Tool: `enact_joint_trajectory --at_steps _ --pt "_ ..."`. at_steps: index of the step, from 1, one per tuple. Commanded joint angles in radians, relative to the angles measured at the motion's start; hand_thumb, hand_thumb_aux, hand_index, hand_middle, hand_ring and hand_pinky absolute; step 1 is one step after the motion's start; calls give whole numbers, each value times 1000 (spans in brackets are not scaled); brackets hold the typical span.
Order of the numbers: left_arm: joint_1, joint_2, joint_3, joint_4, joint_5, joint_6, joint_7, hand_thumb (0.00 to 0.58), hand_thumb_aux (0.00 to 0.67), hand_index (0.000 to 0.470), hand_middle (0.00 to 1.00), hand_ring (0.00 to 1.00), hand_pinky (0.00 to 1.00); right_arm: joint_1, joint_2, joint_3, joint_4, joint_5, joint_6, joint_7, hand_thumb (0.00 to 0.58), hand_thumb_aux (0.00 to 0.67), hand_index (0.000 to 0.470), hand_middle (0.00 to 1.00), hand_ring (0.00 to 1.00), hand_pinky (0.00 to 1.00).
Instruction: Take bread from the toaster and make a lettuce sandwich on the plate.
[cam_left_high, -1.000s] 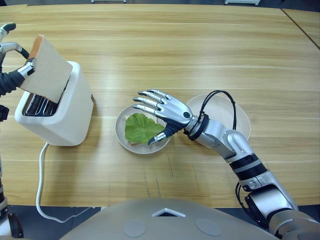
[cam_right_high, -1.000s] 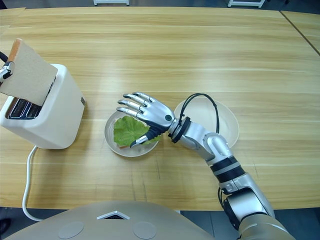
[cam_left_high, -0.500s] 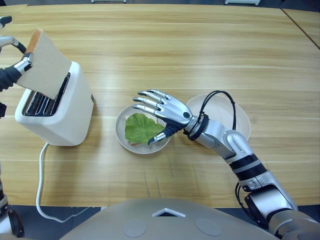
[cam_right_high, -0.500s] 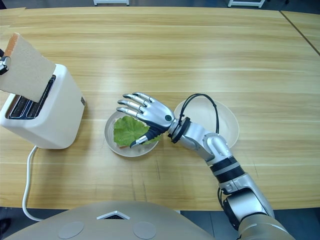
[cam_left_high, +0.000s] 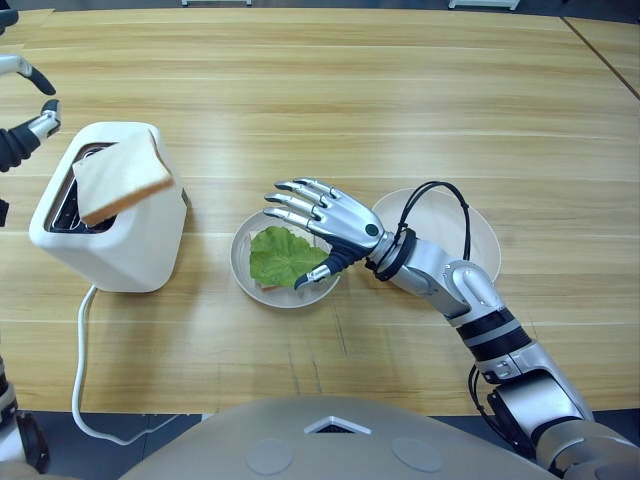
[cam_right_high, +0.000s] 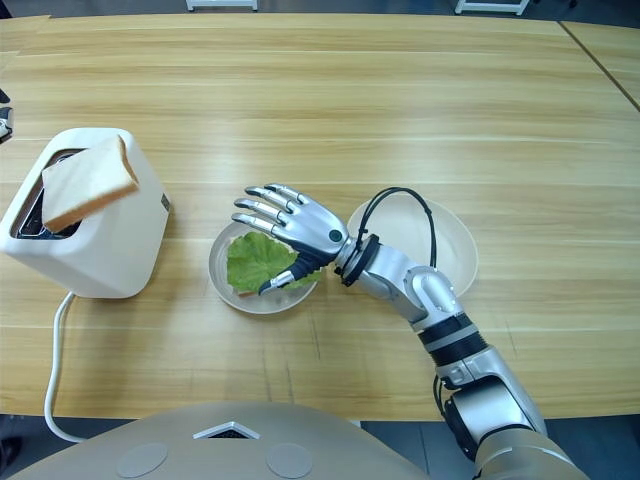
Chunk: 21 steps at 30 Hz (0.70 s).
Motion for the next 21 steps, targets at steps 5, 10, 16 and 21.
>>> enact_joint_trajectory --at_steps 5,10,16,21 --pt "-4 5 -44 17 2 -12 -21 580 670 470 0 0 0 -2 10 5 7 -7 7 0 0 0 0 0 0 0" --pt "68 65 -145 6 155 -174 -15 501 423 297 0 0 0 2 9 3 2 -5 6 2 0 0 0 0 0 0" --pt "123 83 -253 29 271 -315 -2 0 0 0 0 0 0 4 10 3 4 -5 7 1 0 0 0 0 0 0" --pt "130 87 -265 32 374 -339 35 0 0 0 0 0 0 3 14 7 10 -6 7 0 0 0 0 0 0 0"
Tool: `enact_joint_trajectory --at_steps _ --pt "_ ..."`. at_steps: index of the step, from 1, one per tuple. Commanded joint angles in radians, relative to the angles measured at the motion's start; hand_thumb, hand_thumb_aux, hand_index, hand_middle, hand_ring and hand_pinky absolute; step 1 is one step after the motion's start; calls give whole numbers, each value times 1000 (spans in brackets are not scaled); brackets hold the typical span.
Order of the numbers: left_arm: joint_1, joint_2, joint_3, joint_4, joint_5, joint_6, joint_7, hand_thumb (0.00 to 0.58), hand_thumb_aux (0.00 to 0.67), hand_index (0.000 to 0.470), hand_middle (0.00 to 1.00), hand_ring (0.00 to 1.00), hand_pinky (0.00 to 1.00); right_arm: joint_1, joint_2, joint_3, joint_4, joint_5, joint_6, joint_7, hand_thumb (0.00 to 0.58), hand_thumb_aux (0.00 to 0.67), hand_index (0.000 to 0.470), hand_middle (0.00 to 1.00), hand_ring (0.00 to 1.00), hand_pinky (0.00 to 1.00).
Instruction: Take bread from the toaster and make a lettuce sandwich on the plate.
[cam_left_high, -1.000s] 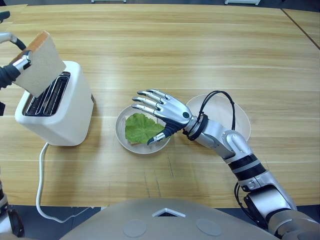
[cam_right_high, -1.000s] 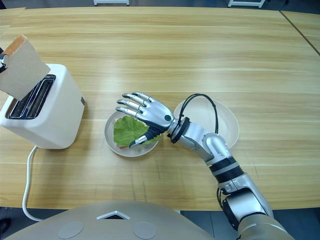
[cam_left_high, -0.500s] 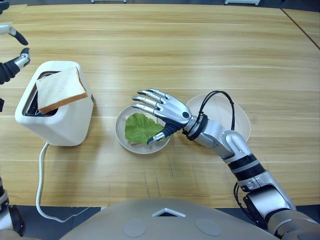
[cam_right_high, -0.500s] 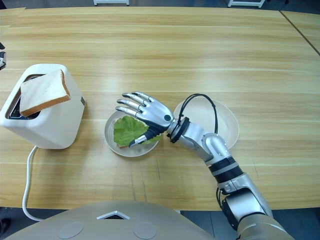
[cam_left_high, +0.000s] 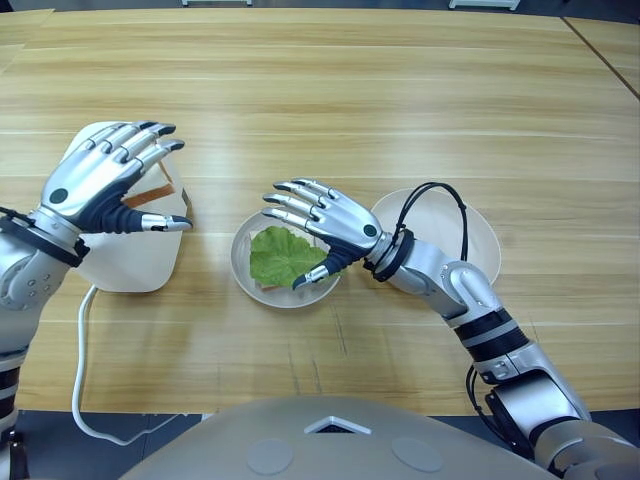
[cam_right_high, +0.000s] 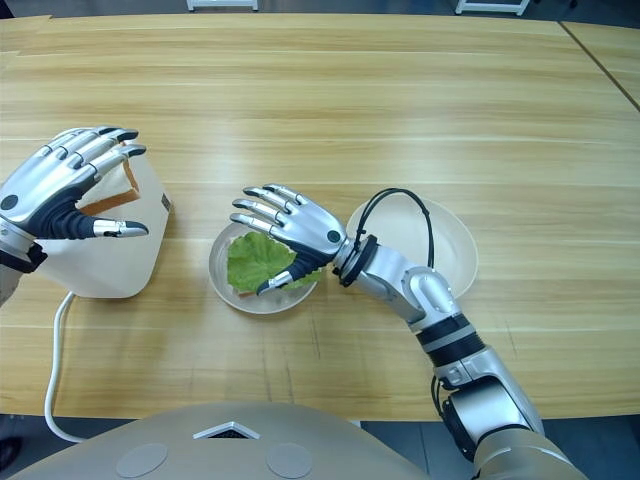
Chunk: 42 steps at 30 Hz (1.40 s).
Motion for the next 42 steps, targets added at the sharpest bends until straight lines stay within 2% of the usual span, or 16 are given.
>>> enact_joint_trajectory --at_steps 1,10,14,18,29,42 --pt "13 15 -8 -8 98 -12 27 0 0 0 0 0 0 3 4 4 9 1 4 2 0 0 0 0 0 0" --pt "-10 20 73 -56 344 67 165 0 0 0 0 0 0 -9 11 8 32 20 -11 3 0 0 0 0 0 0" --pt "-30 74 32 -74 464 29 205 0 0 0 0 0 0 -25 18 6 44 38 -21 10 0 0 0 0 0 0" --pt "1 61 -13 -83 550 22 271 0 0 0 0 0 0 -26 17 1 44 42 -19 11 0 0 0 0 0 0" --pt "23 66 -5 -72 644 57 357 0 0 0 0 0 0 -23 27 5 50 63 -25 14 0 0 0 0 0 0" --pt "3 83 -41 30 636 116 307 0 0 0 0 0 0 -10 45 8 42 78 -22 25 0 0 0 0 0 0"
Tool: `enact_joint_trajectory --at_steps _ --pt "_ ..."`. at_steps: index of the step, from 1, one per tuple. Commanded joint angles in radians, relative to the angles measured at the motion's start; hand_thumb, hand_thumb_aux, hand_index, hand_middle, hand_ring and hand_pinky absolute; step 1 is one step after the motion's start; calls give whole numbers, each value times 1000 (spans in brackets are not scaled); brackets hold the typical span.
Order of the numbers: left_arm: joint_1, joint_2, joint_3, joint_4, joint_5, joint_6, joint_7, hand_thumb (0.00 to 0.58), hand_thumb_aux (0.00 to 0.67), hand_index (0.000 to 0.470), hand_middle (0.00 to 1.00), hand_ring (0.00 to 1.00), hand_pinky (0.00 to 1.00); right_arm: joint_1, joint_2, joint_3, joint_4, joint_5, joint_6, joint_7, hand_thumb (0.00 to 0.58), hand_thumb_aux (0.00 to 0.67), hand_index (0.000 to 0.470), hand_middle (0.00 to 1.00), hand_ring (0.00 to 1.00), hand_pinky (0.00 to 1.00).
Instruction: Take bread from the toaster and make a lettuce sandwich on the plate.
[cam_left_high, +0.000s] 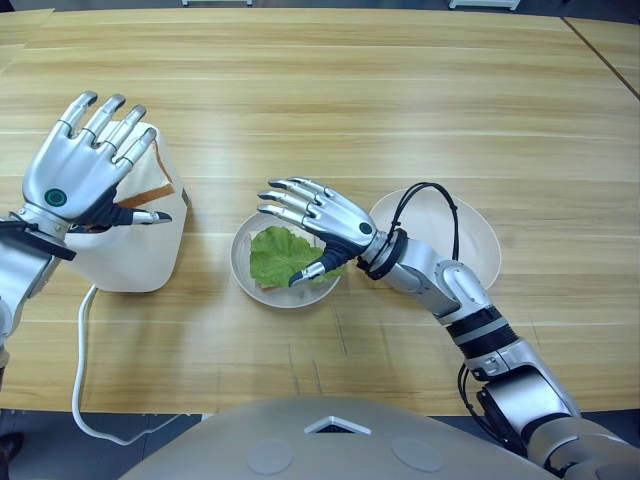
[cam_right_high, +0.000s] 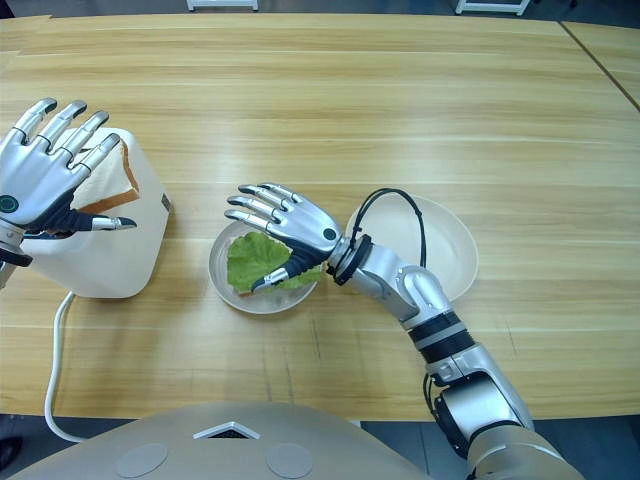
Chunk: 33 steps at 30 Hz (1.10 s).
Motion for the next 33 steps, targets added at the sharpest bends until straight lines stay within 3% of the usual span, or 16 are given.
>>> enact_joint_trajectory --at_steps 1,4,7,9,10,11,12,29,33 --pt "2 7 -17 31 -14 17 -20 0 0 0 0 0 0 5 4 1 -5 8 2 11 0 0 0 0 0 0" --pt "7 7 -30 59 -37 12 -13 5 3 2 0 0 0 4 5 1 -3 2 3 9 0 0 0 0 0 0" --pt "11 0 -43 80 -63 6 -2 75 45 31 0 0 0 2 5 2 2 -5 3 5 0 0 0 0 0 0" --pt "13 1 -48 90 -76 13 0 175 110 77 0 0 0 2 4 1 0 -6 3 6 0 0 0 0 0 0" --pt "15 2 -49 93 -85 14 0 310 213 149 0 0 0 2 4 1 -1 -5 3 7 0 0 0 0 0 0" --pt "16 1 -52 97 -98 13 0 474 384 269 0 0 0 2 3 0 -1 -6 2 6 0 0 0 0 0 0" --pt "17 0 -55 99 -116 9 -1 580 670 470 0 0 0 3 2 0 2 -7 1 4 0 0 0 0 0 0" --pt "9 -76 37 -19 -360 -50 122 580 670 470 0 0 0 11 3 11 19 -27 3 -14 0 0 0 0 0 0" --pt "-6 -120 45 -7 -513 -97 118 580 670 470 0 0 0 11 6 10 21 -30 5 -20 0 0 0 0 0 0"
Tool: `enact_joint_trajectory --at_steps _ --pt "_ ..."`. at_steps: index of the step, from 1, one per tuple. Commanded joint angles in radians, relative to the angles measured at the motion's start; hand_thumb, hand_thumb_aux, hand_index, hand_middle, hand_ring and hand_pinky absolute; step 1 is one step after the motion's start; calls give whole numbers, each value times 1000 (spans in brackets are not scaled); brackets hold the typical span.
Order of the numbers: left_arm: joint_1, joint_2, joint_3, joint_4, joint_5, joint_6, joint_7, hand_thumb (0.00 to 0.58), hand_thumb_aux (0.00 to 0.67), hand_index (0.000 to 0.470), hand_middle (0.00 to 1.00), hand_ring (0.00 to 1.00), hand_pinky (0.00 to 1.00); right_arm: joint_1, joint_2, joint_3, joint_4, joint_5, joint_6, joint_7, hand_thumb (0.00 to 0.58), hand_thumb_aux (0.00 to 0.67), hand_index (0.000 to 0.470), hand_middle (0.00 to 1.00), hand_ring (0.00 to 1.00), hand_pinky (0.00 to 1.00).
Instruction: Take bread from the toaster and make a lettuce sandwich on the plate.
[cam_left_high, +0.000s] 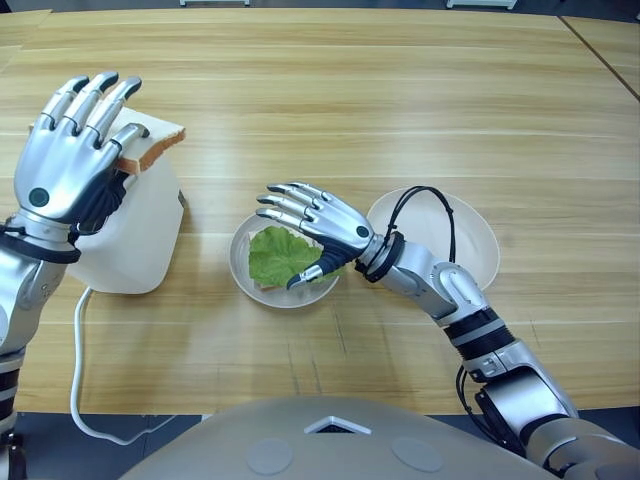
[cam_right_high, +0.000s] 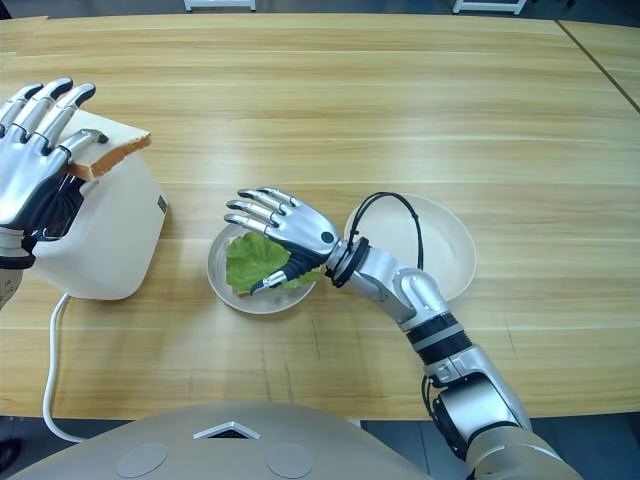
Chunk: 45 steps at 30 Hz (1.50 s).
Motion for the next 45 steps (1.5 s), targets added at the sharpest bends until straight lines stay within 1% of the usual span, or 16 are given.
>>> enact_joint_trajectory --at_steps 1,5,8,10,13,17,20,24,27,29,32,34,40,45 --pt "-10 -36 10 15 -109 -47 -4 580 670 470 0 0 0 4 1 1 5 -2 4 -4 0 0 0 0 0 0" --pt "-18 -56 -4 2 -133 -88 -2 580 670 470 0 0 0 6 -9 -14 -3 3 7 -8 0 0 0 0 0 0" --pt "-31 -109 -91 -4 -245 -97 -87 580 670 470 0 0 0 9 -41 -59 -23 15 19 -9 0 0 0 0 0 0" --pt "-35 -139 -145 3 -303 -99 -139 580 670 470 0 0 0 15 -74 -105 -42 28 31 -8 0 0 0 0 0 0" --pt "-53 -184 -209 21 -338 -101 -191 580 670 470 0 0 0 33 -140 -200 -68 48 54 -16 0 0 0 0 0 0" --pt "-92 -227 -266 75 -304 -119 -199 580 670 470 0 0 0 64 -209 -318 -85 74 82 -37 0 0 0 0 0 0" --pt "-148 -273 -323 183 -226 -143 -146 580 670 470 0 0 0 82 -224 -352 -100 80 95 -42 0 0 0 0 0 0" --pt "-229 -306 -402 325 -49 -154 -29 580 670 470 0 0 0 99 -218 -365 -117 85 102 -42 0 0 0 0 0 0" --pt "-288 -341 -470 425 44 -151 40 580 670 470 0 0 0 111 -213 -367 -125 85 107 -42 0 0 0 0 0 0" --pt "-315 -358 -519 502 87 -157 75 580 670 470 0 0 0 114 -206 -361 -126 87 108 -41 0 0 0 0 0 0" --pt "-334 -357 -582 608 114 -193 118 580 670 470 0 0 0 116 -197 -352 -125 87 107 -42 0 0 0 0 0 0" --pt "-339 -345 -607 648 116 -230 145 580 670 470 0 0 0 117 -191 -344 -123 87 106 -41 0 0 0 0 0 0" --pt "-355 -272 -705 668 166 -456 275 580 670 470 0 0 0 114 -171 -321 -121 88 103 -38 0 0 0 0 0 0" --pt "-363 -240 -696 646 177 -534 377 580 670 470 0 0 0 114 -166 -313 -120 87 102 -37 0 0 0 0 0 0"
